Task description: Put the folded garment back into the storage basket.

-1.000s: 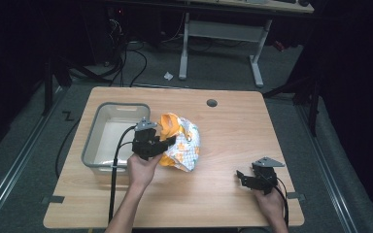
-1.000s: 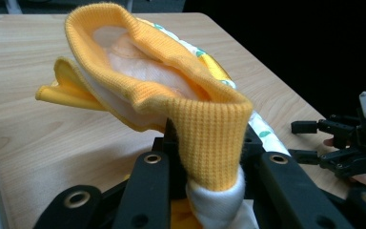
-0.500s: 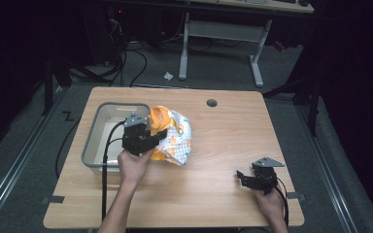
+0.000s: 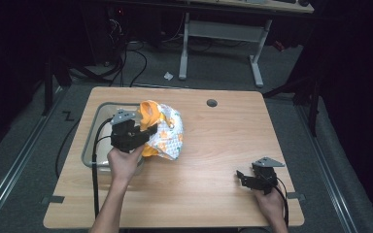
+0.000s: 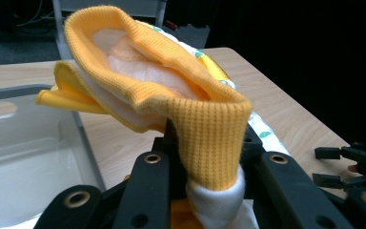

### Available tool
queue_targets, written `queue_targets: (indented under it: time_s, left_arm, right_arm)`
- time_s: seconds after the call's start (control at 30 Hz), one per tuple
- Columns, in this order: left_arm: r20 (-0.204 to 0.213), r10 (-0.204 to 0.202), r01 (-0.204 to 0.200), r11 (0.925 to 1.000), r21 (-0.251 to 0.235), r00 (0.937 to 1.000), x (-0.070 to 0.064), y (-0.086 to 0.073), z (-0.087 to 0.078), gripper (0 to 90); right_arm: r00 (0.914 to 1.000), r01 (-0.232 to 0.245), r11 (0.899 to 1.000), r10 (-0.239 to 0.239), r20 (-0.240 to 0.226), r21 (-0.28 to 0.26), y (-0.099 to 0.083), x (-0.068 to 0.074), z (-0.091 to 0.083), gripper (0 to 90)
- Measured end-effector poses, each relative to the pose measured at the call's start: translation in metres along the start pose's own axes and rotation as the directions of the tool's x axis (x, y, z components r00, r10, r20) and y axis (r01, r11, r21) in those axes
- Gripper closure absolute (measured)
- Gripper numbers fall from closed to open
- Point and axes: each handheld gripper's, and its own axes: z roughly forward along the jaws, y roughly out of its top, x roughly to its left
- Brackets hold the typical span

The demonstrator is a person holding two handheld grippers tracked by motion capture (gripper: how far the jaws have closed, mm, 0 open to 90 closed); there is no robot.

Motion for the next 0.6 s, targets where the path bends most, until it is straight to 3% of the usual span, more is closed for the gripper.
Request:
queue_targets:
  time_s: [0.47, 0.6]
  left_arm:
    - [-0.074, -0.016, 0.013, 0.9992, -0.038, 0.9971, 0.024, 0.003, -0.026, 73.9]
    - [-0.117, -0.007, 0.002, 0.9990, -0.044, 0.9931, 0.030, 0.004, -0.033, 73.9]
  right_arm:
    - [1.0000, 0.000, 1.000, 0.000, 0.000, 0.000, 0.000, 0.000, 0.000, 25.8]
    - [1.0000, 0.000, 1.000, 0.000, 0.000, 0.000, 0.000, 0.000, 0.000, 25.8]
